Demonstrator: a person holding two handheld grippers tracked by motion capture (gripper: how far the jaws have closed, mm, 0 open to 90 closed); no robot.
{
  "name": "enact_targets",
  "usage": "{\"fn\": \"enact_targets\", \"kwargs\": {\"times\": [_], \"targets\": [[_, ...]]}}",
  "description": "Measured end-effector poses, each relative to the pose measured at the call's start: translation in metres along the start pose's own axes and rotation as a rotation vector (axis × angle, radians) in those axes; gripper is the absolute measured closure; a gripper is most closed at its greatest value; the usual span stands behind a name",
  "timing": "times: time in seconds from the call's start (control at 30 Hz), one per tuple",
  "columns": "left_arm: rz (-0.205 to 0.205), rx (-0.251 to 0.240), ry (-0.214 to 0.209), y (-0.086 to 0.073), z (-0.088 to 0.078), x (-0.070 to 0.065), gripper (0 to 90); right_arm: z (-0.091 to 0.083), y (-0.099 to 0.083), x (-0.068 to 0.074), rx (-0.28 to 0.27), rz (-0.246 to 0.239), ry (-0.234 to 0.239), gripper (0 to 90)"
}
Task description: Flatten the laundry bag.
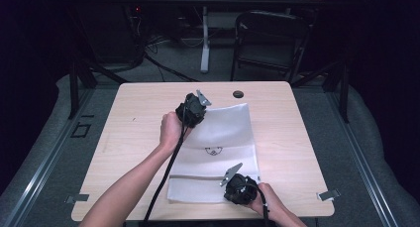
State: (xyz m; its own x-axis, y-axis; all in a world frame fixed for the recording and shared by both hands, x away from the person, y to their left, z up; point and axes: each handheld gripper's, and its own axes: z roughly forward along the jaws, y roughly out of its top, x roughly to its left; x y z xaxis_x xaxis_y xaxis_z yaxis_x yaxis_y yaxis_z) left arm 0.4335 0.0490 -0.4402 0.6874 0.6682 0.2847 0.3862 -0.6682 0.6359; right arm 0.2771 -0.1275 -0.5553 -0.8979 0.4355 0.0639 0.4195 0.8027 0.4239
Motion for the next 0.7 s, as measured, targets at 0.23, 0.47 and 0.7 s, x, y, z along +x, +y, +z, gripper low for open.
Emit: {"fn": "enact_targets", "kwargs": {"times": [0.23,0.47,0.7], "targets": [[-0.009,-0.006,0.022,0.003,0.008,0.000,87.8,-0.001,-0.001,0.003,0.017,-0.015,0.014,90.0],[-0.017,-0.018,0.051,0.008,0.023,-0.001,87.8,-0.001,-0.001,0.001,0.011,0.003,0.020,90.0],[-0.044,-0.007,0.066,0.010,0.043,0.003,87.3,0.000,-0.002,0.000,-0.006,0.012,0.040,90.0]]}}
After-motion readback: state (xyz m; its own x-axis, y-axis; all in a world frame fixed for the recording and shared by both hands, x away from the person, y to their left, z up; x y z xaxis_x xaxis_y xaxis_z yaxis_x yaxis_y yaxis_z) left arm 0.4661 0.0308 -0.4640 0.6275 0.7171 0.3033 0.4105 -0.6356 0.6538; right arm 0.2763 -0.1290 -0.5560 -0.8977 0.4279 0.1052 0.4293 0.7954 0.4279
